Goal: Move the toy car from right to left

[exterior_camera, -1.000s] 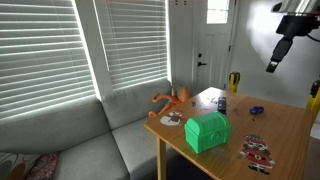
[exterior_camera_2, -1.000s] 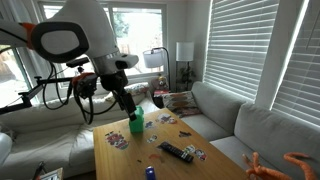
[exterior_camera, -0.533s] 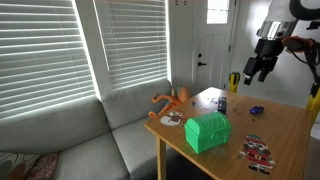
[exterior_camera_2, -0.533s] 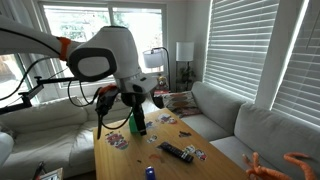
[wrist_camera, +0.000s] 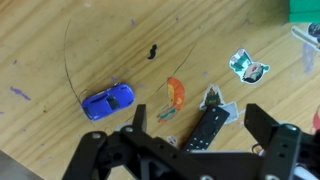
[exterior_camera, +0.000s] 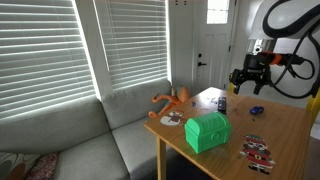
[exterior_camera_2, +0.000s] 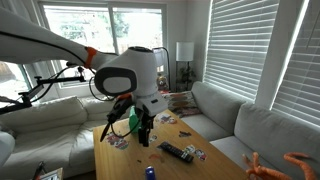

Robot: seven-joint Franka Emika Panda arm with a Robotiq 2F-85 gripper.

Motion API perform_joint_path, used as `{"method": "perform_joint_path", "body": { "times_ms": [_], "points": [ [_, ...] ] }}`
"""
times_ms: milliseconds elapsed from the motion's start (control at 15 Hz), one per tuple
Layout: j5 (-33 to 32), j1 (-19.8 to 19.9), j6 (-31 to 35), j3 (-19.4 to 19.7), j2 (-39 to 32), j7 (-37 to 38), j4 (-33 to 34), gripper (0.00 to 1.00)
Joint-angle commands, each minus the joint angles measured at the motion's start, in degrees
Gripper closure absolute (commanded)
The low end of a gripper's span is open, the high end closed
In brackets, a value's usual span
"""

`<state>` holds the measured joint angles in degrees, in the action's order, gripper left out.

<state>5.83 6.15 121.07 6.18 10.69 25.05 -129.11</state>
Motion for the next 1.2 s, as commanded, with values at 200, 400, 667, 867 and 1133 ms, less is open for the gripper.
{"method": "perform_joint_path", "body": {
  "times_ms": [200, 400, 667, 867, 1133],
  "points": [
    [0.86, 0.92, 0.17, -0.51, -1.56, 2.61, 0.53, 0.00],
    [2.34, 1.05, 0.79, -0.42, -1.48, 4.83, 0.25, 0.00],
    [2.00, 1.84, 3.96, -0.83, -0.76, 16.52, -1.55, 0.00],
    [-0.90, 3.03, 8.05, -0.62, -0.61, 24.80, -3.12, 0.00],
    [-0.86, 4.34, 9.80, -0.15, -0.72, 32.20, -4.94, 0.00]
  ]
}}
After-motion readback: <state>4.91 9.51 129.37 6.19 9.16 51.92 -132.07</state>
